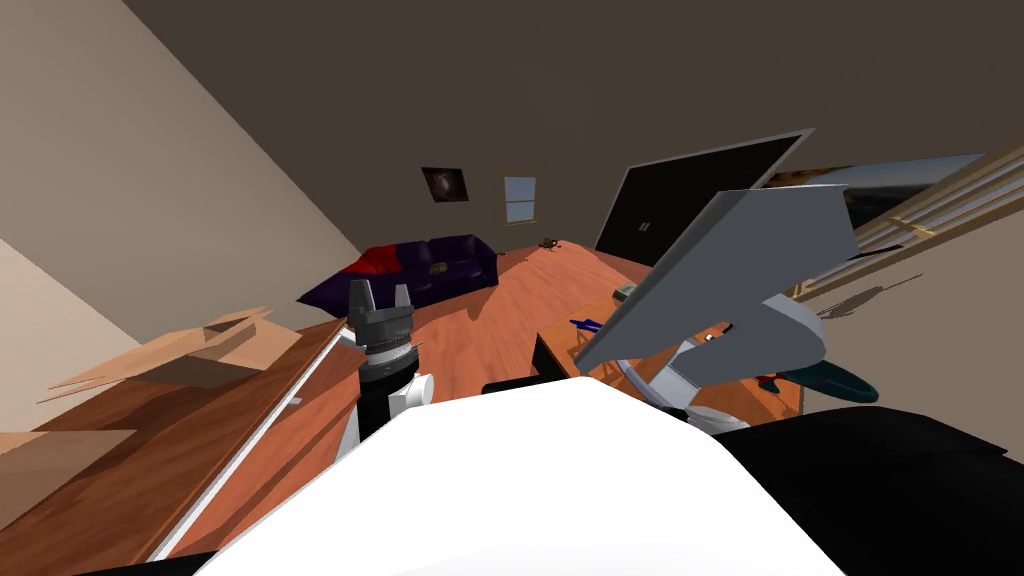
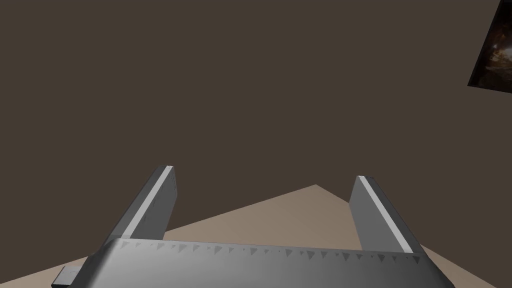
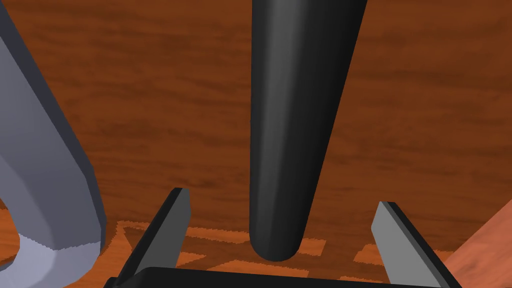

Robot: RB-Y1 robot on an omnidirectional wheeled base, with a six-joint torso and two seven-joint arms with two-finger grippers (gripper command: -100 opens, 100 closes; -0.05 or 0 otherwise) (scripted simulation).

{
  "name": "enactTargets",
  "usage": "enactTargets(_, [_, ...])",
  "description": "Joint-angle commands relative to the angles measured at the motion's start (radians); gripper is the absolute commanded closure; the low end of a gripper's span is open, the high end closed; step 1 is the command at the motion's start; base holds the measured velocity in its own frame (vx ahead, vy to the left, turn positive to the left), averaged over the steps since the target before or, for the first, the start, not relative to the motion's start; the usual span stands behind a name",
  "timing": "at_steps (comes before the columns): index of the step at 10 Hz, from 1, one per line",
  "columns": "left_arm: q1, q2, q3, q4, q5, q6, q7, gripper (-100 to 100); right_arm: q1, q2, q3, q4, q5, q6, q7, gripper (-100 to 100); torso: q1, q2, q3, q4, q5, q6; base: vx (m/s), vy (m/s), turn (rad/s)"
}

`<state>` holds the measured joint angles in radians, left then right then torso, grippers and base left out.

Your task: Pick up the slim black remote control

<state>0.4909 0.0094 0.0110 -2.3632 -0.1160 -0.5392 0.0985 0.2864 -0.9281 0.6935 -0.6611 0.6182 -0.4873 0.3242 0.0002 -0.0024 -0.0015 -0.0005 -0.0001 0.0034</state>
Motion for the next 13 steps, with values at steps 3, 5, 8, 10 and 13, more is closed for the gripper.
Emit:
enactTargets(3, [0.0,0.0,0.0,0.0,0.0,0.0,0.0,0,-0.013,0.068,-0.002,0.027,0.004,0.042,0.015,-100,-0.002,0.001,0.001,0.0,-0.001,0.0,-0.018,-0.035,0.081])
enactTargets(5, [0.0,0.0,0.0,0.0,0.0,0.0,0.0,0,-0.022,0.076,-0.002,0.042,0.004,0.036,0.019,-100,-0.001,0.002,0.001,0.0,0.0,0.0,-0.017,-0.017,0.055])
enactTargets(8, [0.0,0.0,0.0,0.0,0.0,0.0,0.0,0,-0.023,0.075,-0.002,0.041,0.004,0.039,0.017,100,-0.001,0.0,0.0,0.0,-0.004,0.0,-0.001,0.003,-0.001])
enactTargets(10, [0.0,0.0,0.0,0.0,0.0,0.0,0.0,0,-0.022,0.075,-0.002,0.04,0.004,0.037,0.016,100,-0.008,0.0,0.0,0.0,-0.006,0.0,-0.001,0.004,-0.001])
enactTargets(13, [0.0,0.0,0.0,0.0,0.0,0.0,0.0,0,-0.005,0.025,-0.001,0.01,0.001,0.016,0.006,100,-0.008,-0.001,-0.001,-0.001,-0.006,0.0,0.019,0.017,-0.08])
